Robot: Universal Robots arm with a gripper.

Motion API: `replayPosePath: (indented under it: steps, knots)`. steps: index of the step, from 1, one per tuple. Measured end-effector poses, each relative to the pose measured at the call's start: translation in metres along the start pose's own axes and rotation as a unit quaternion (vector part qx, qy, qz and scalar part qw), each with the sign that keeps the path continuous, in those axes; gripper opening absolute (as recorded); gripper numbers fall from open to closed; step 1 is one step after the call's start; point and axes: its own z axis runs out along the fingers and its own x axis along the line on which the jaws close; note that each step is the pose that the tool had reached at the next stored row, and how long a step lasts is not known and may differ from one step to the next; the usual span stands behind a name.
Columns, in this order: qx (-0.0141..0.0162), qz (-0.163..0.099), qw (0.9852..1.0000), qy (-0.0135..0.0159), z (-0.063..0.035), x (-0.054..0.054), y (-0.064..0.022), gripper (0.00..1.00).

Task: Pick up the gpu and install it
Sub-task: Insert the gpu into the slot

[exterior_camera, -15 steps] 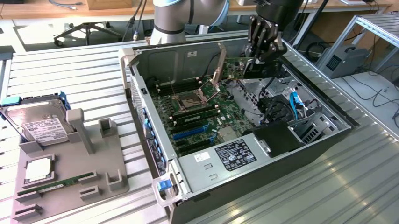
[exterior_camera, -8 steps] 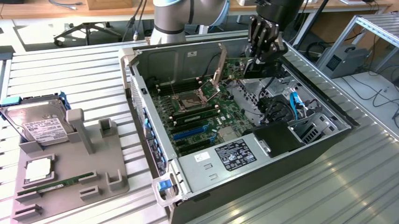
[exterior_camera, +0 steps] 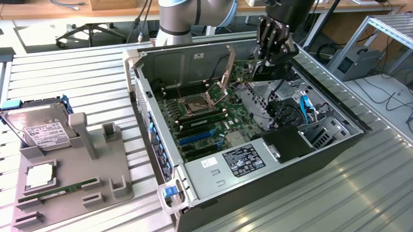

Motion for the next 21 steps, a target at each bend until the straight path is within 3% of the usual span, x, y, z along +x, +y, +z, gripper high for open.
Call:
replayPosePath:
  steps: [21]
  knots:
    - [-0.0007, -0.025, 0.9997, -0.0006, 0.0001, -0.0005, -0.0028, 0.27]
